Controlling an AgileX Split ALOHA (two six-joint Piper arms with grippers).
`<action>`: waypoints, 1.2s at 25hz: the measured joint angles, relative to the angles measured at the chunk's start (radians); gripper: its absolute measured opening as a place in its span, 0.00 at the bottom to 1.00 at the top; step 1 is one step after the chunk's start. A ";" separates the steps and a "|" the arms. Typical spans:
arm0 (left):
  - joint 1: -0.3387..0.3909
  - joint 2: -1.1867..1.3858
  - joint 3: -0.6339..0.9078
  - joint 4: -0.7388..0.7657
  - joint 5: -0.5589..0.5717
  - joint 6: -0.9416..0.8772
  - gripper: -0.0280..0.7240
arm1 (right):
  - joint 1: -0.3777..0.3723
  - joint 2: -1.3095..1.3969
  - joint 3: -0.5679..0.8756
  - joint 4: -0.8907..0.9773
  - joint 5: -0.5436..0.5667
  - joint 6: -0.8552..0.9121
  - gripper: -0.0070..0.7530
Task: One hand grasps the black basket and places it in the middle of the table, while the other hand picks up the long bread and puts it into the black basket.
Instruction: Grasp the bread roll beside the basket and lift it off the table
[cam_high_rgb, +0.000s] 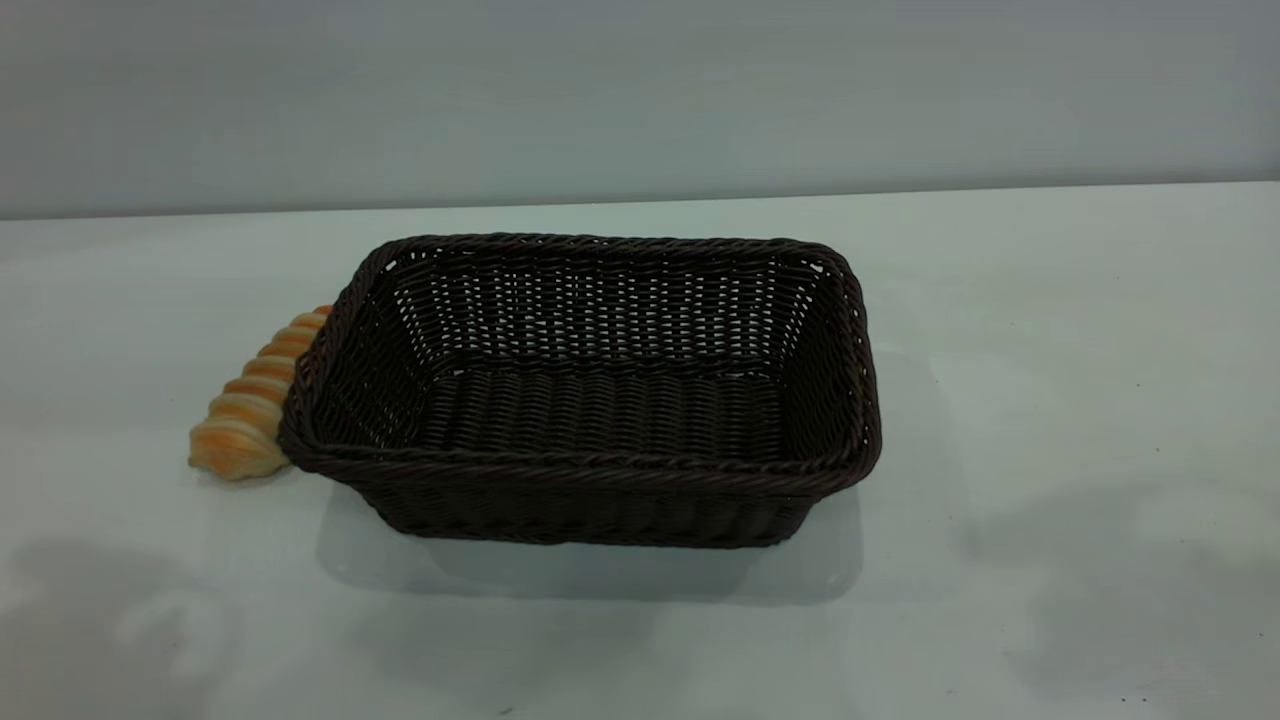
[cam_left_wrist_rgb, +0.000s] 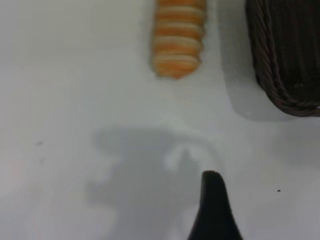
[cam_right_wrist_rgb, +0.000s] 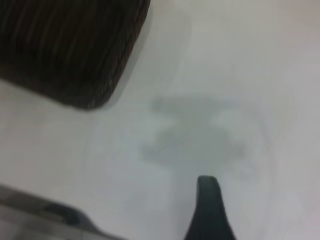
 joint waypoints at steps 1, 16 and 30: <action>0.000 0.044 -0.003 -0.013 -0.026 0.031 0.77 | 0.000 -0.026 0.031 0.005 0.000 0.000 0.76; 0.000 0.599 -0.106 -0.028 -0.473 0.360 0.72 | 0.000 -0.176 0.188 0.007 0.000 -0.007 0.74; 0.000 0.802 -0.125 -0.023 -0.744 0.494 0.72 | 0.000 -0.176 0.188 0.006 0.000 -0.009 0.74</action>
